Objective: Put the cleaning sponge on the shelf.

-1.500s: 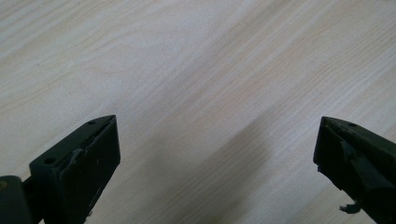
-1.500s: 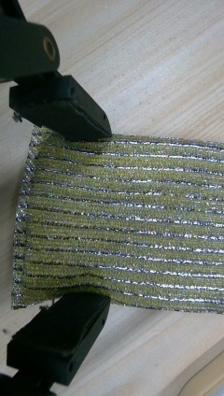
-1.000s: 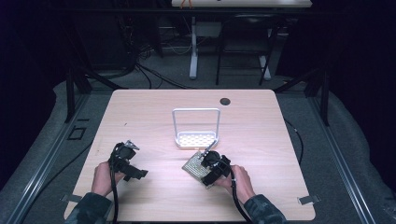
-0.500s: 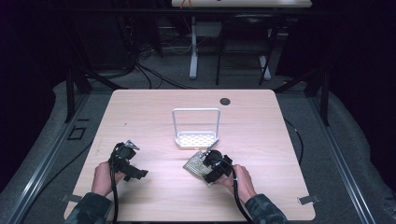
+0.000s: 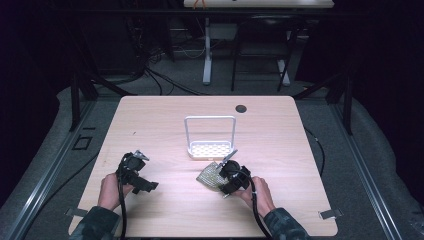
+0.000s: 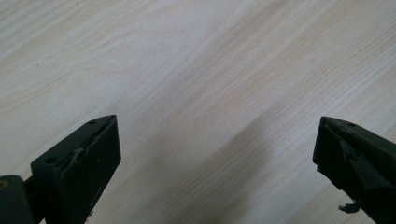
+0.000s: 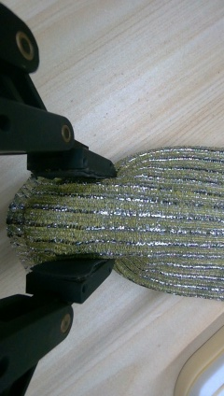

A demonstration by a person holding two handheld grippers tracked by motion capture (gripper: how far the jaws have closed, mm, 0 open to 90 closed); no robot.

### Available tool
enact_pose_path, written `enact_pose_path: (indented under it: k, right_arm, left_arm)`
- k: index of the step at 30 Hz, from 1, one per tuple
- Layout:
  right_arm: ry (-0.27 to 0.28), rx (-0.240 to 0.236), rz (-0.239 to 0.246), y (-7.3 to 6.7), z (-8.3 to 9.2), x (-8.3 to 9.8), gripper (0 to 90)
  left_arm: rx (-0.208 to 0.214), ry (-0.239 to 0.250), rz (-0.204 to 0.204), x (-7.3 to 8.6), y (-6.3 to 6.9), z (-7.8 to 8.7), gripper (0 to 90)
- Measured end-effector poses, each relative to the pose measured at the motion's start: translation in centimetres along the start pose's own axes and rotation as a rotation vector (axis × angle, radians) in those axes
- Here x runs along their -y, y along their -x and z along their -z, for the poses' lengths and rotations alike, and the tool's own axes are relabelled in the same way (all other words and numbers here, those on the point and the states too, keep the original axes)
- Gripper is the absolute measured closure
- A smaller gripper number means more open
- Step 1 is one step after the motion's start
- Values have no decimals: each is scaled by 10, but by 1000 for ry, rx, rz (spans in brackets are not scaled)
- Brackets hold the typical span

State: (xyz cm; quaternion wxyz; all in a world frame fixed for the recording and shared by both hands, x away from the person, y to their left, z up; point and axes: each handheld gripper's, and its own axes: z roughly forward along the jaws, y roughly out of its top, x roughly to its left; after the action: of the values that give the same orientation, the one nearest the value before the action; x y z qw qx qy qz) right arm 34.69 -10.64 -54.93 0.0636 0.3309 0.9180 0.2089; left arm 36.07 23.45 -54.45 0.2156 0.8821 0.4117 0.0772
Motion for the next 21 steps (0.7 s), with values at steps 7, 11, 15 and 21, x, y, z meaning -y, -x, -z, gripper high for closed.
enact_pose_path:
  k: [7,11,15,21]
  right_arm:
    - [19,17,16,-2,7,-1,553]
    - [29,18,12,-1,11,-1,553]
    - [45,21,9,-1,15,0,552]
    - [56,25,13,-1,19,0,549]
  left_arm:
    - [2,1,0,0,0,0,9]
    - [0,5,-1,0,0,0,9]
    - [-2,7,-3,0,0,1,9]
    - [1,2,-3,0,0,0,9]
